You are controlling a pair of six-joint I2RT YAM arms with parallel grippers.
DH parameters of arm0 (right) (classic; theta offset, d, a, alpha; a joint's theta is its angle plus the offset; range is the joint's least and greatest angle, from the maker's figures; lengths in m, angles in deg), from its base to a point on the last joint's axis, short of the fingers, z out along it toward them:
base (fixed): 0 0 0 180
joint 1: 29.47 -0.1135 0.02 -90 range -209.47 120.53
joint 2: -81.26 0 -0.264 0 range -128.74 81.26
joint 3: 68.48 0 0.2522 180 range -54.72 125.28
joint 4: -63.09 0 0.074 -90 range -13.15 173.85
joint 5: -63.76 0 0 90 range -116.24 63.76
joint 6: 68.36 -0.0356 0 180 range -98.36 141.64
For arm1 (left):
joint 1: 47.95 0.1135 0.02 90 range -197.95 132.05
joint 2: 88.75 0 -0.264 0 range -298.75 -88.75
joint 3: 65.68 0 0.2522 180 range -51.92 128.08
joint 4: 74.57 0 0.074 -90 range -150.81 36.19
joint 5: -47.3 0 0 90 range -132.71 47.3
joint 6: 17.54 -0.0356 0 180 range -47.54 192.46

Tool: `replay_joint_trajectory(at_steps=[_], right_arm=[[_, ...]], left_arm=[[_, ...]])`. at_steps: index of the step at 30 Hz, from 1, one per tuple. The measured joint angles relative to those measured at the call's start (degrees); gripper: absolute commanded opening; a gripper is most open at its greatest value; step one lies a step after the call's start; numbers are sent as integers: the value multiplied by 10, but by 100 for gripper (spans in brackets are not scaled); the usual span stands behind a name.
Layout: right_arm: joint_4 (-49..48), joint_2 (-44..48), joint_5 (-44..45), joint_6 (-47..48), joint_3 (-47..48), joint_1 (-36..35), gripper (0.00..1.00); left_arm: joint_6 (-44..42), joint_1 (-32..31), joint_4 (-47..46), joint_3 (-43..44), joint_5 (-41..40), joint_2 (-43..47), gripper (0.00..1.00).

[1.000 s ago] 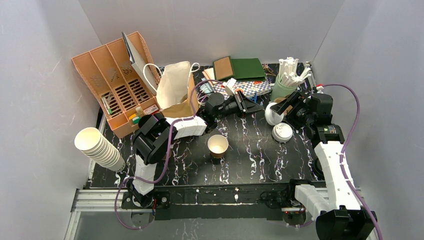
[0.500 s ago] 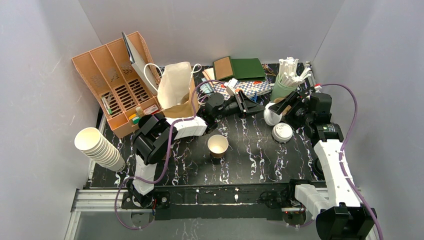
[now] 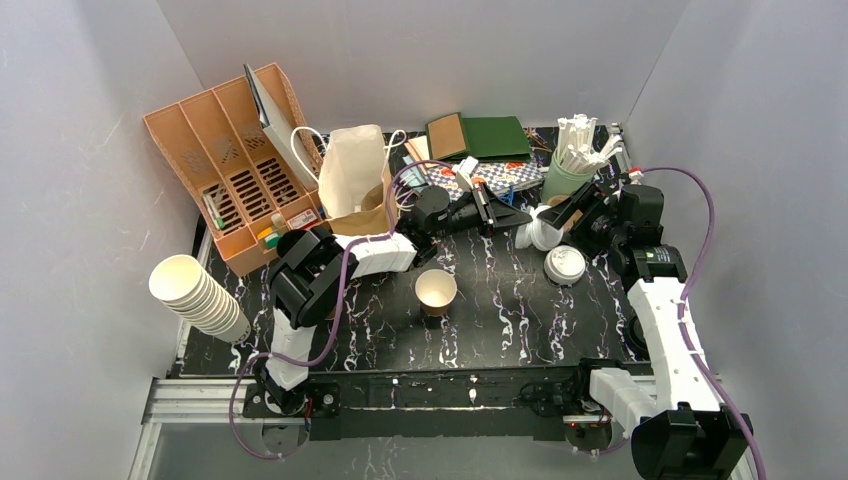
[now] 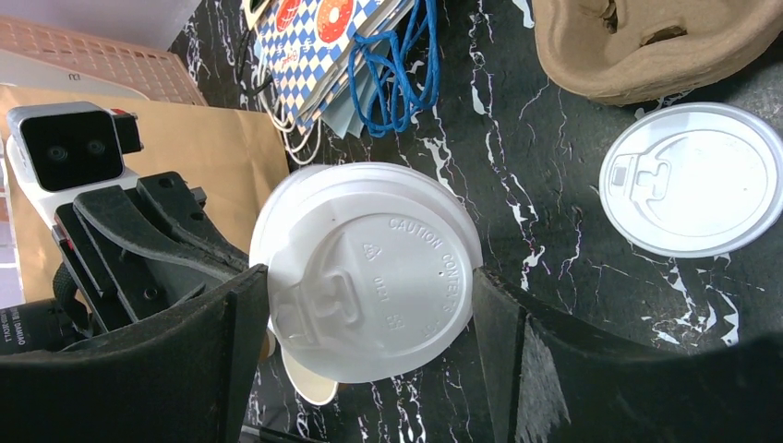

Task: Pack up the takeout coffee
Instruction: Close the cup lid on the coffee cup.

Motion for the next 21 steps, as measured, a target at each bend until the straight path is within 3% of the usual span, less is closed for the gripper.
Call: replay_joint_trajectory(at_steps=[12, 21], right_arm=[[14, 3, 13, 3, 4, 1, 74], [49, 15, 98, 12, 23, 1, 75]], left_arm=[[2, 2, -12, 0, -4, -13, 0], [-2, 5, -8, -13, -18, -42, 0]])
